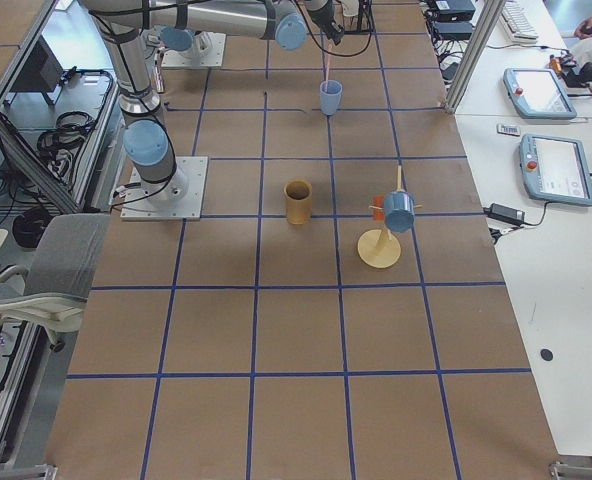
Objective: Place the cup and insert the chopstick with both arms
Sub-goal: 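Lower the pink stick into the blue cup and open the right gripper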
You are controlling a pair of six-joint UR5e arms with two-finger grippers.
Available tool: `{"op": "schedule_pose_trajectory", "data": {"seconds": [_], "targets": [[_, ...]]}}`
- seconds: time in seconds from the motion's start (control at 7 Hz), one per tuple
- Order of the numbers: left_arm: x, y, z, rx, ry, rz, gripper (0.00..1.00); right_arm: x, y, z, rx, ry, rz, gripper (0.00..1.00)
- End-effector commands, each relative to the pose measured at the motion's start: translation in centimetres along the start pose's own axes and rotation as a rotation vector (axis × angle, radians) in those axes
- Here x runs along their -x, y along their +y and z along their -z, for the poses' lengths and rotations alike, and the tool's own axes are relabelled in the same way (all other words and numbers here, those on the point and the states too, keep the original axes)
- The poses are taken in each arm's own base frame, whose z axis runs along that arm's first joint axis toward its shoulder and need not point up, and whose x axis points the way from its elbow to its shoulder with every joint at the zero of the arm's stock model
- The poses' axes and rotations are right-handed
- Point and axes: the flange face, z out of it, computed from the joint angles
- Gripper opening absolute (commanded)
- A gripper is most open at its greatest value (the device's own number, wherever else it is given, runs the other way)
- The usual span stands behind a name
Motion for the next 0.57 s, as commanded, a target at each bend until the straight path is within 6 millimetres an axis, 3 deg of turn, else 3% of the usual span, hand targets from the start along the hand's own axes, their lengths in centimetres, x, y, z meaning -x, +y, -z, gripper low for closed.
{"op": "schedule_pose_trajectory", "data": {"seconds": [0.0, 0.29, 0.43], "targets": [[-0.1, 0.0, -0.1, 0.001, 0.001, -0.001, 1.0, -0.2, 0.2, -0.1, -0.001, 0.021, -0.066, 1.0], [-0.1, -0.2, -0.3, 0.004, 0.003, -0.003, 1.0, -0.9, 0.4, 0.4, 0.056, 0.021, -0.104, 1.0], [-0.1, -0.2, -0.3, 0.004, 0.003, -0.004, 1.0, -1.1, -0.1, 1.5, 0.102, 0.017, -0.218, 1.0]]}}
